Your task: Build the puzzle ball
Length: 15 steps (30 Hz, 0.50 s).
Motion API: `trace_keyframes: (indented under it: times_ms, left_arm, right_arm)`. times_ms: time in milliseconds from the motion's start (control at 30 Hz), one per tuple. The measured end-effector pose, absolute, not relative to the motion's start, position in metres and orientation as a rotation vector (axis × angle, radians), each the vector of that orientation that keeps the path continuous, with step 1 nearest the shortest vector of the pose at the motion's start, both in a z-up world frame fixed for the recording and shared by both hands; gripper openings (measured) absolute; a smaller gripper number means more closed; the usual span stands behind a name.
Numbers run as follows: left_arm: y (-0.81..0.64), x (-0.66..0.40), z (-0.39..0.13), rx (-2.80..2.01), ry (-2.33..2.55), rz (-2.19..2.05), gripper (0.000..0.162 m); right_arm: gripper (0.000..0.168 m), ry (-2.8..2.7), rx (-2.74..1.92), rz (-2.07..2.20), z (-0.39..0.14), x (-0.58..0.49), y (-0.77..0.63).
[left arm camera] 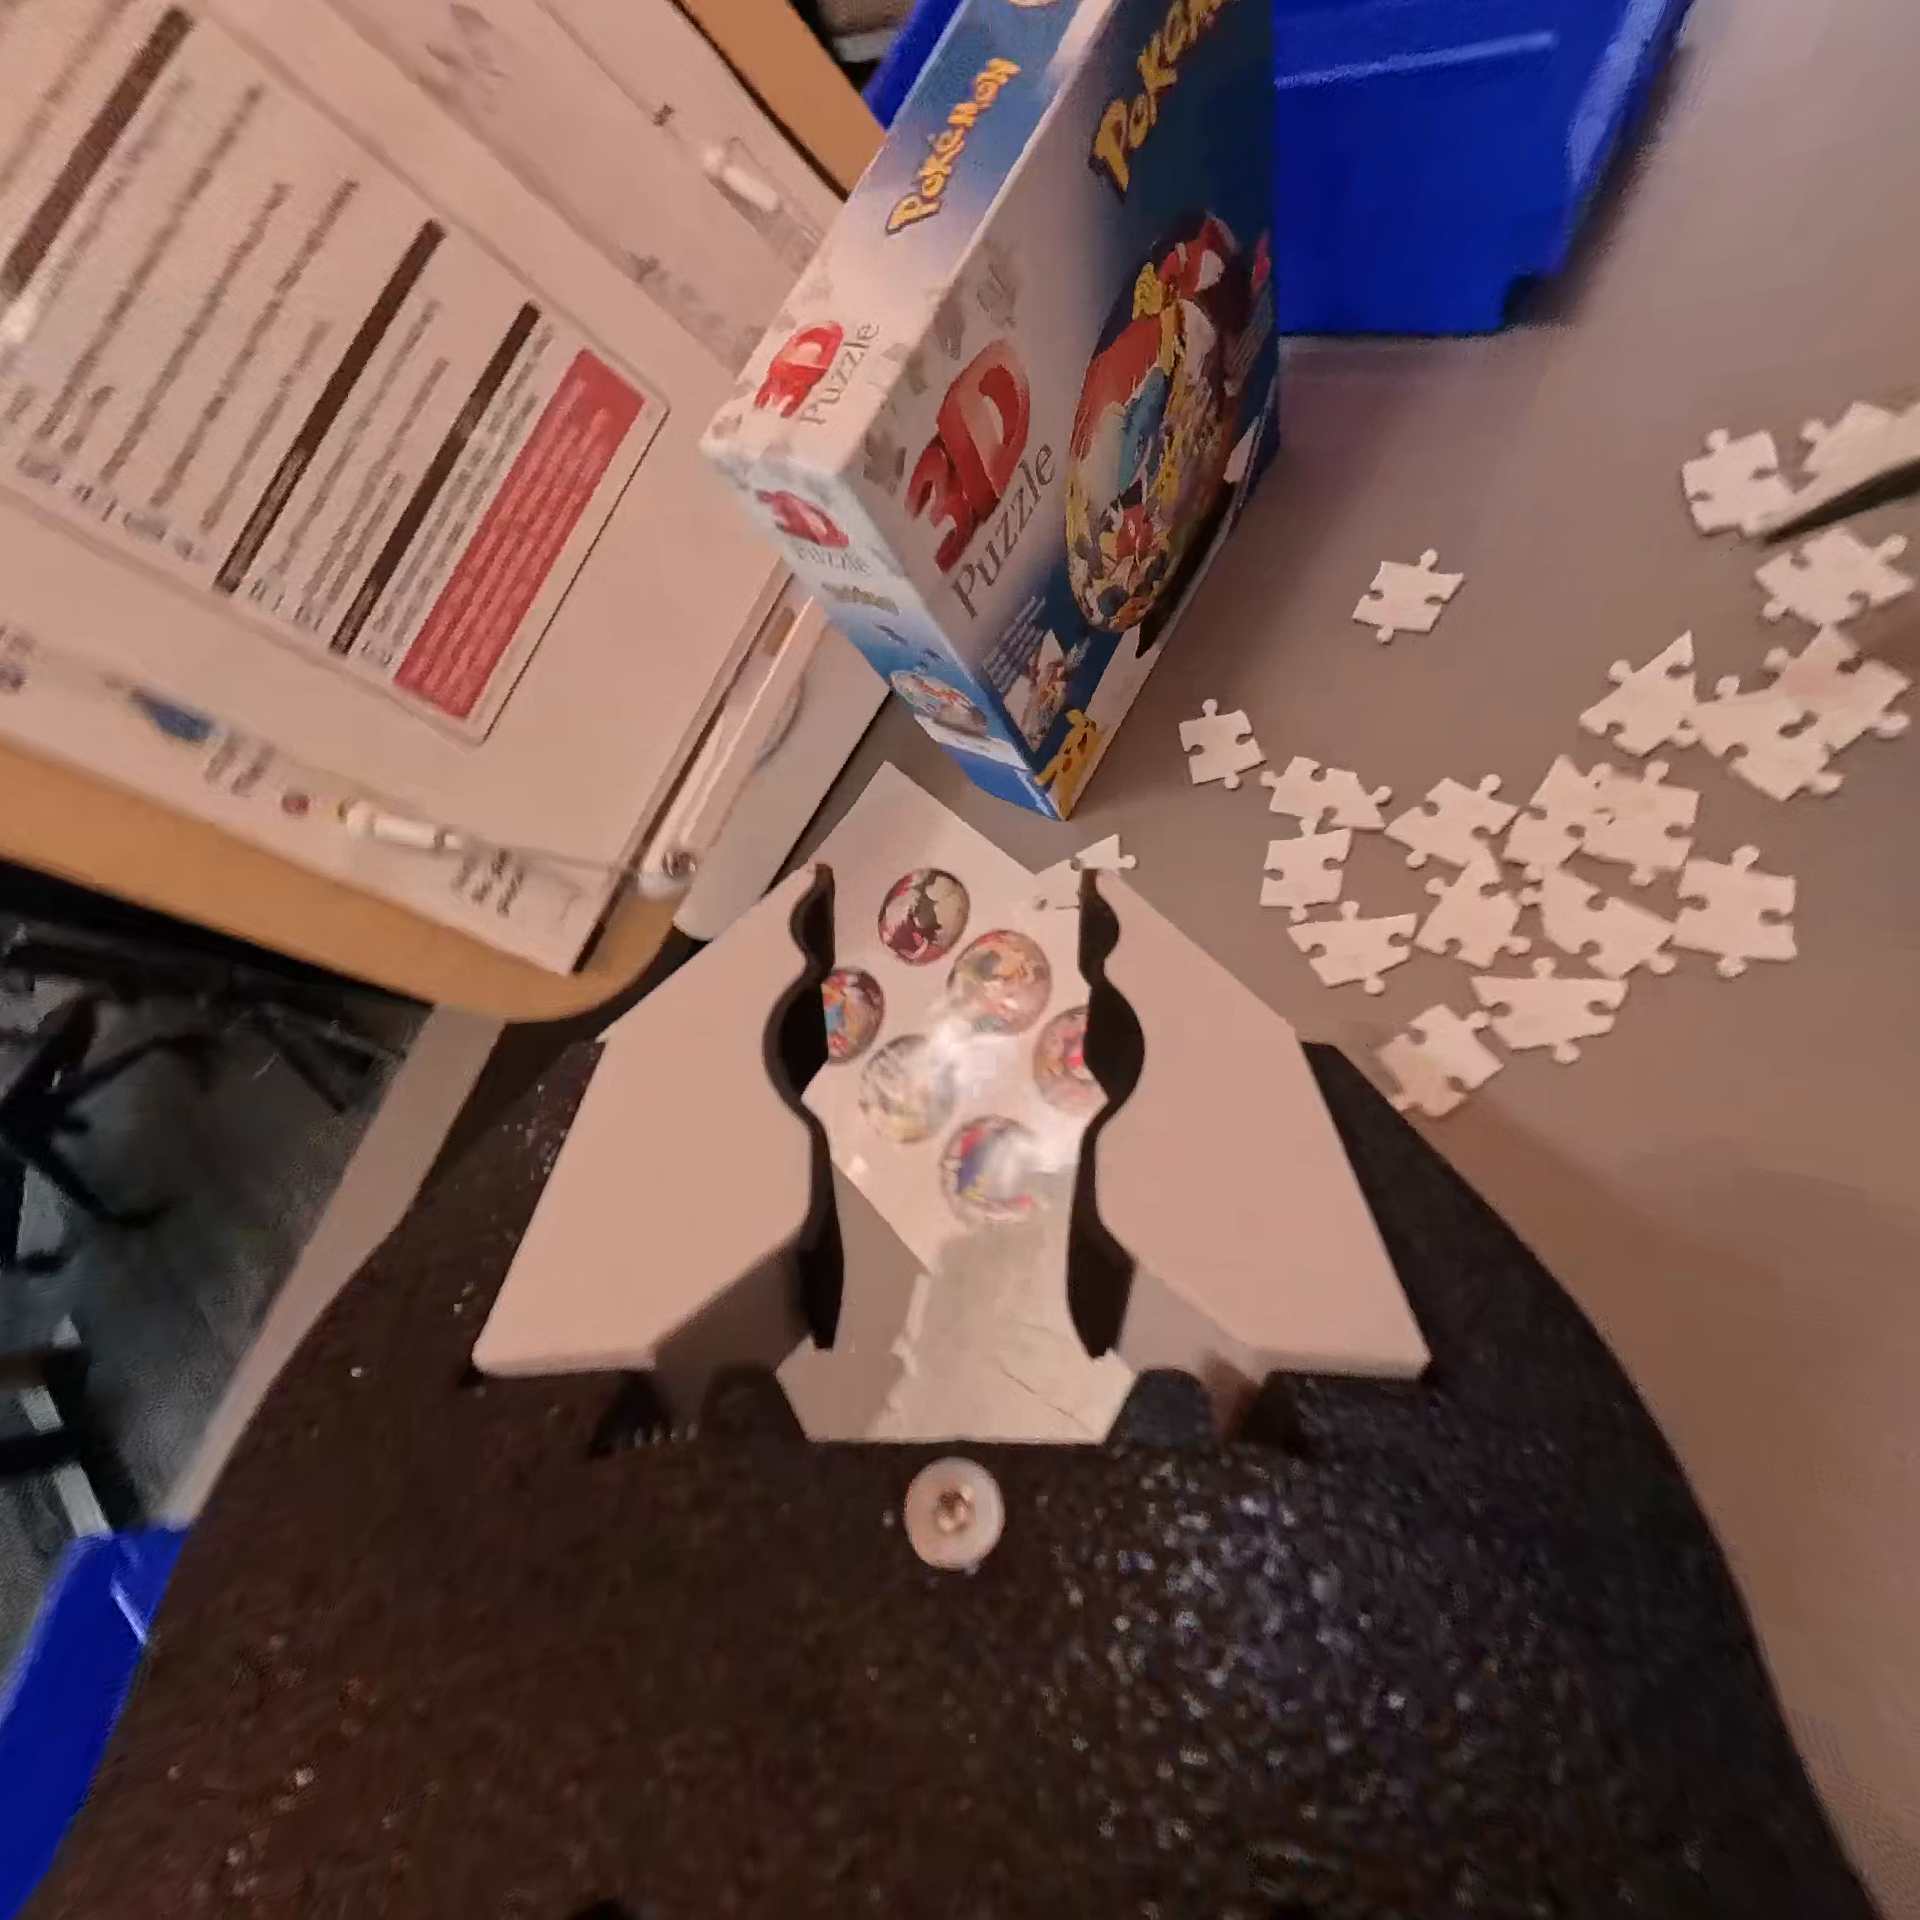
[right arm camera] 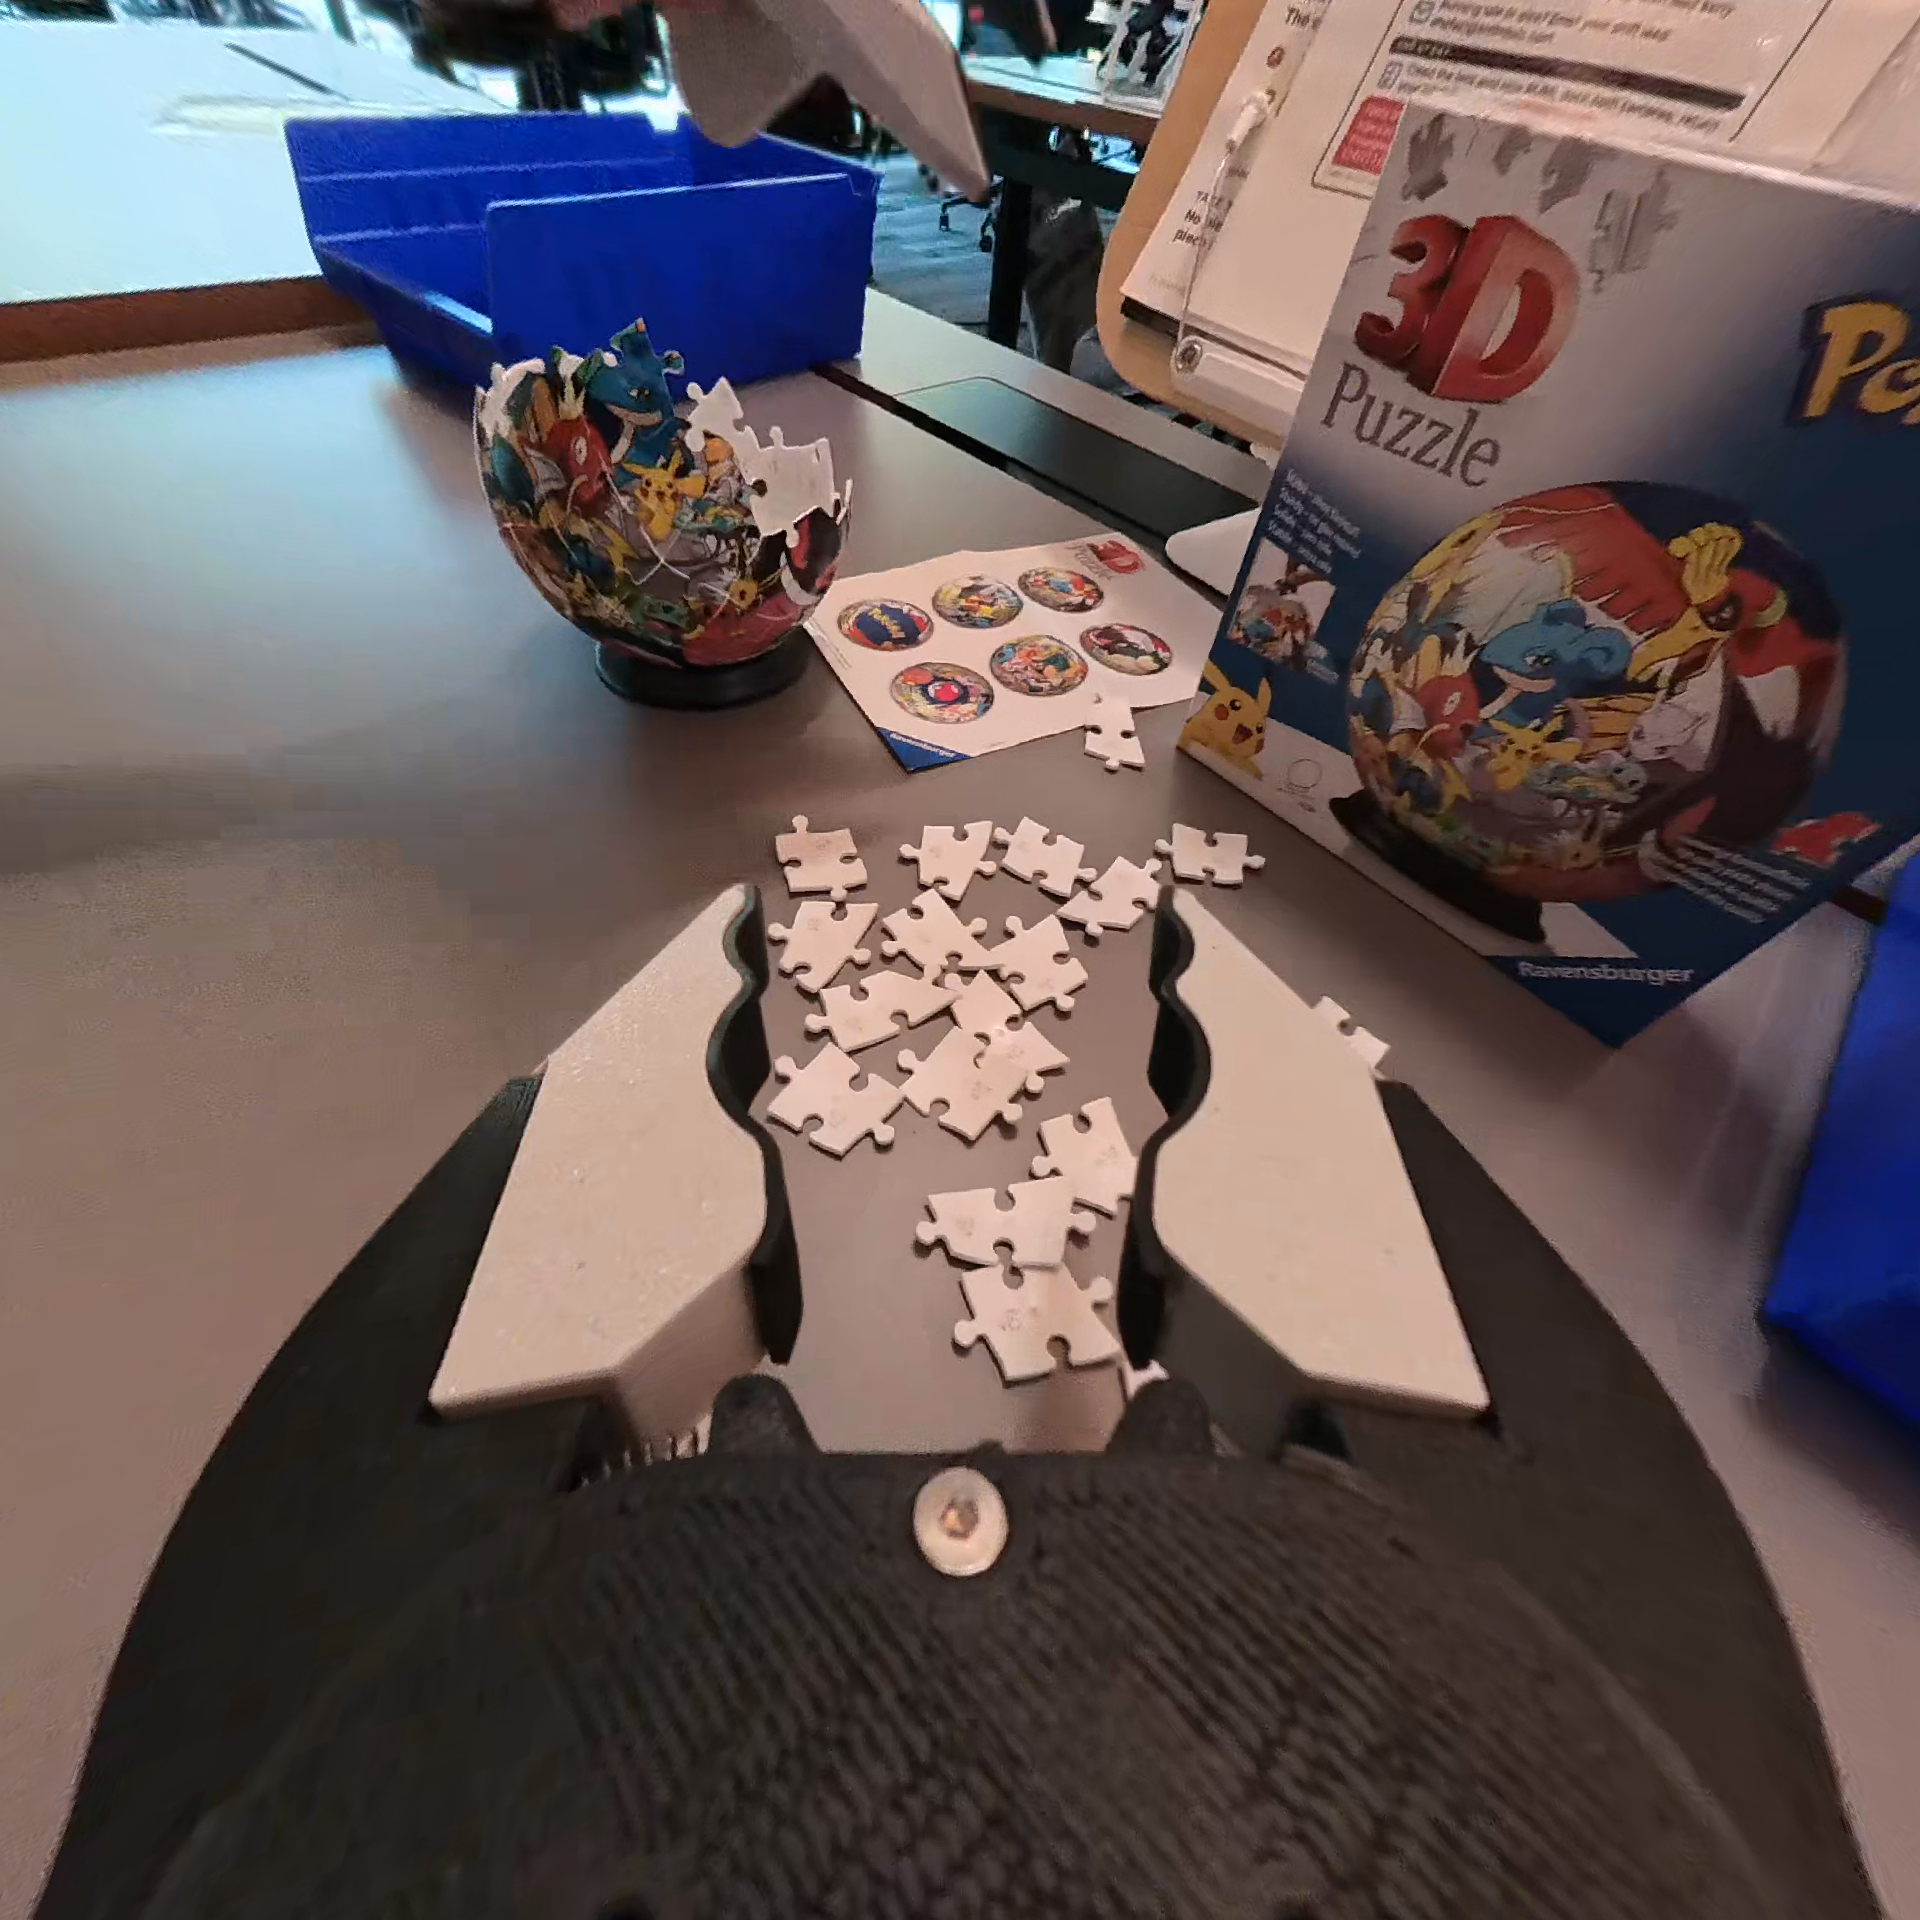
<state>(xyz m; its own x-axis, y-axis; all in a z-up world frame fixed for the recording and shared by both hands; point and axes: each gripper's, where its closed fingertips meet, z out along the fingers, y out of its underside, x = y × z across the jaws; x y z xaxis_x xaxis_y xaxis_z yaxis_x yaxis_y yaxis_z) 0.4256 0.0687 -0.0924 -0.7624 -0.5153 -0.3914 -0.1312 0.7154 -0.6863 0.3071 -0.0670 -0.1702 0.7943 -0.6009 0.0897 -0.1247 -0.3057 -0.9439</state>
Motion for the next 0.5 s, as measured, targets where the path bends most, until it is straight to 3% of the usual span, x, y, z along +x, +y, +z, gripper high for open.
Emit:
trace_keyframes:
  times_ms: [500]
  left_arm:
    - [0.041,0.460,-0.224,0.173,2.878,-0.395,0.040]
  right_arm:
    - [0.066,0.527,-1.899,-0.485,-0.176,0.300,-0.078]
